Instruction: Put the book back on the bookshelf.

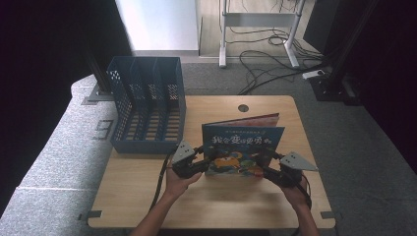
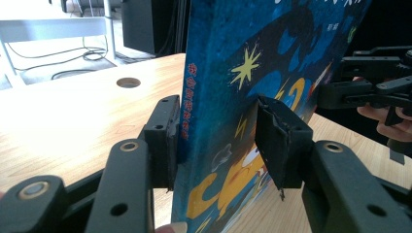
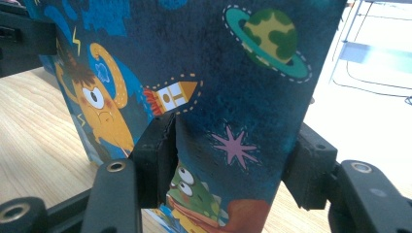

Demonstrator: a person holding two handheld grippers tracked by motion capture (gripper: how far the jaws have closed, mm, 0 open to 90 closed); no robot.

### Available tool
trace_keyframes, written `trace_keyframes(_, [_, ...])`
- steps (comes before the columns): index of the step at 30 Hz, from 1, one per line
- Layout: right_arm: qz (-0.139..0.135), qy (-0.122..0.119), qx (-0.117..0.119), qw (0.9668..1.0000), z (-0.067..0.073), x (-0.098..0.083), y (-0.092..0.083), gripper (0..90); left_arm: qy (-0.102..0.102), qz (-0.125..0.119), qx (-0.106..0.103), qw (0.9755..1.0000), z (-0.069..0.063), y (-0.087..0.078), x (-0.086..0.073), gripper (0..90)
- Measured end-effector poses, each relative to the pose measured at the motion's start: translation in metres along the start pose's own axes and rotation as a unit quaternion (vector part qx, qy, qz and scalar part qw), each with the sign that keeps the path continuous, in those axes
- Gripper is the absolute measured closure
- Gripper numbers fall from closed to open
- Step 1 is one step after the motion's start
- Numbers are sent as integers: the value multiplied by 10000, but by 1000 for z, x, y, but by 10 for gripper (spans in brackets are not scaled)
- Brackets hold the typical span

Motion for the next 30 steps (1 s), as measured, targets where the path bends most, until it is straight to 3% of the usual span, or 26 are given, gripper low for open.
trace_keyframes(9, [-31, 139, -49, 9999, -8, 1, -2, 397, -14, 23, -88, 10000, -2, 0, -1, 534])
trace_keyframes(14, [-51, 159, -4, 9999, -9, 1, -2, 391, 93, 27, -153, 9998, -5, 3, -3, 518])
trace_keyframes(20, [-4, 31, 44, 10000, -3, -1, 0, 407, 142, 85, -161, 9997, -7, 7, -4, 510])
trace_keyframes(30, [-27, 86, -3, 10000, -7, -1, -1, 377, 204, 120, -250, 9994, -12, 7, -5, 560])
Point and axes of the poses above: each handheld gripper's, and its own axes: y roughly forward along the jaws, x roughly out of its top, z roughly to its left, the point moved 10 cm from there along y, roughly forward along the jaws, and after that the axes turned 5 degrees about -x, right-handed, at the moved point
